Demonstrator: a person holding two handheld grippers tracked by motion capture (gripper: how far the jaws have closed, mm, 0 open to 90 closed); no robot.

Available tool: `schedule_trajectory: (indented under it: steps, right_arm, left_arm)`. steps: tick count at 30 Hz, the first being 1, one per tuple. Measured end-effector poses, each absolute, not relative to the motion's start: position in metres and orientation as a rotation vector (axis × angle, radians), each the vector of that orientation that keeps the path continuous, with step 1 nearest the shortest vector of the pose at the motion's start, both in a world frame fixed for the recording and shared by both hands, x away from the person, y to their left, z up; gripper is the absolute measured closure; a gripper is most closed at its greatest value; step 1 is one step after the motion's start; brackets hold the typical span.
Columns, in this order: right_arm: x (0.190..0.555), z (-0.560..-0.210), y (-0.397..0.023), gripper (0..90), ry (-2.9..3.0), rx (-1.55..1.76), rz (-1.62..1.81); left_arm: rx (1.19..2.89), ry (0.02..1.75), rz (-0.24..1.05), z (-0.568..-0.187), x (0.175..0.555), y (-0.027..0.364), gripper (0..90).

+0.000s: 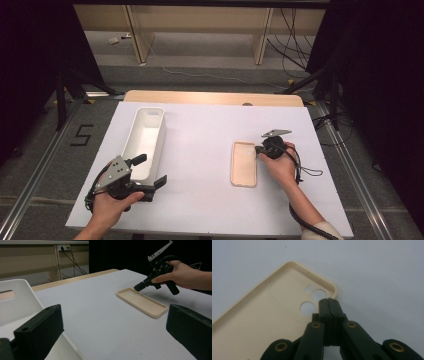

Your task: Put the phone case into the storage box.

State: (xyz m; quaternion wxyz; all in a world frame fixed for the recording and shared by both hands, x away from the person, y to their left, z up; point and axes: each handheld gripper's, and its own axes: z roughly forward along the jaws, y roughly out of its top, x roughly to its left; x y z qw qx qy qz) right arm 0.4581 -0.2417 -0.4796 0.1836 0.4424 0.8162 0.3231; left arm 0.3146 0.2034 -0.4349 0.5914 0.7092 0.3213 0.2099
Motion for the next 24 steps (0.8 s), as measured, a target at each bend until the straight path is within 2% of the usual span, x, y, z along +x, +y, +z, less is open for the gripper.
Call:
schedule_trajectory:
  steps: [18, 23, 24]
  right_arm:
    - [0.454, -0.472, -0.244, 90.0, 2.281, 1.227, 0.891]
    - [0.449, -0.467, -0.246, 81.8, 2.284, 1.141, 0.896]
    - [0.441, -0.462, -0.243, 78.2, 2.268, 1.24, 0.898]
  left_arm:
    - [1.647, 0.753, 0.481, -0.435, 0.315, 0.204, 0.7]
    - [1.648, 0.756, 0.479, -0.435, 0.314, 0.203, 0.7]
    - [1.647, 0.756, 0.478, -0.435, 0.314, 0.203, 0.7]
